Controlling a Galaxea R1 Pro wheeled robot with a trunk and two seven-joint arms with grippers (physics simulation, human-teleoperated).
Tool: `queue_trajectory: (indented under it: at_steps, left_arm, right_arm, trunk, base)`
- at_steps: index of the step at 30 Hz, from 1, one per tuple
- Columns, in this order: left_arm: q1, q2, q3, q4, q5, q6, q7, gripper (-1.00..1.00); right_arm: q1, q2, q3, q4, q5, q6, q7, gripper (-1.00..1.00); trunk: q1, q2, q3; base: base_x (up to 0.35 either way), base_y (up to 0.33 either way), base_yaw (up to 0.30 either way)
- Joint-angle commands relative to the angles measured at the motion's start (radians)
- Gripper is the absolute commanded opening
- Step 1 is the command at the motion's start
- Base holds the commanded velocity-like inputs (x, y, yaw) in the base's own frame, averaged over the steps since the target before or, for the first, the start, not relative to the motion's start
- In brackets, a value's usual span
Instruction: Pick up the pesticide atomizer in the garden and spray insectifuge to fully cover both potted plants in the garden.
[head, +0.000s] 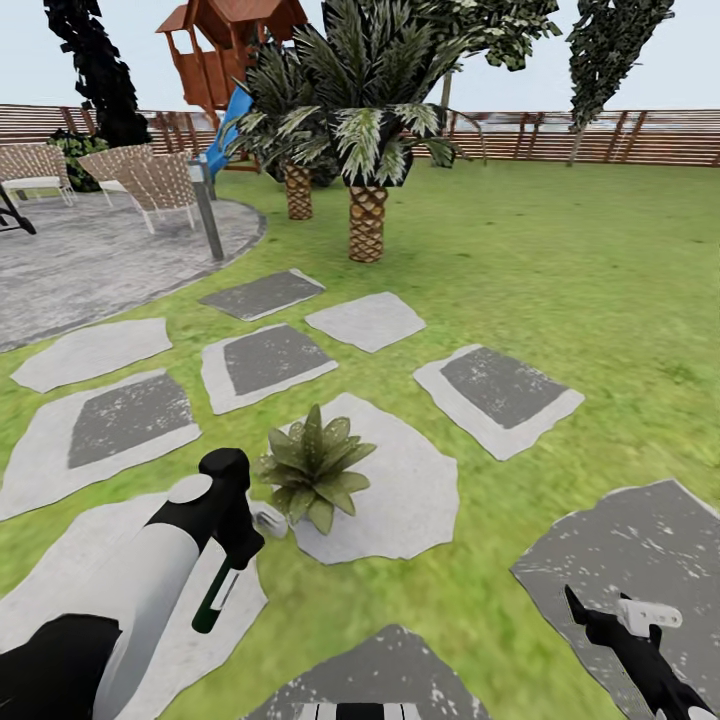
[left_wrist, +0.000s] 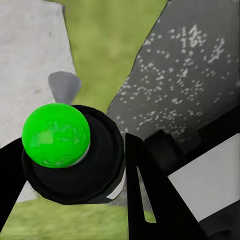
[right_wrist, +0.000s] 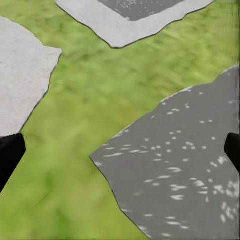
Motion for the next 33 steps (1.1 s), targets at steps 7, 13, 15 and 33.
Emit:
queue_trajectory:
  at_steps: [7, 13, 15, 33]
  left_arm:
    - [0.001, 0.001, -0.001, 0.000, -0.011, 0.011, -0.010, -1.00]
    - [0.001, 0.000, -0.001, 0.001, -0.010, 0.011, -0.010, -1.00]
    - [0.001, 0.000, -0.001, 0.001, -0.010, 0.011, -0.009, -1.00]
    - [0.012, 0.005, 0.006, 0.008, -0.014, 0.011, 0.000, -1.00]
  right_arm:
    - [-0.001, 0.001, -0.006, 0.001, 0.003, -0.004, 0.010, 1.00]
    - [-0.001, 0.001, -0.005, 0.000, 0.002, -0.004, 0.010, 1.00]
    - [-0.001, 0.001, -0.005, 0.000, 0.002, -0.004, 0.010, 1.00]
    - [-0.001, 0.001, -0.005, 0.000, 0.002, -0.004, 0.010, 1.00]
  trunk:
    - [0.000, 0.000, -0.001]
    - [0.000, 0.000, -0.001]
    - [0.000, 0.000, -0.001]
    - [0.000, 0.000, -0.001]
  base:
    - [0.051, -0.268, 0.000]
    - [0.173, -0.241, 0.000]
    - [0.179, -0.238, 0.000]
    - [-0.021, -0.243, 0.228]
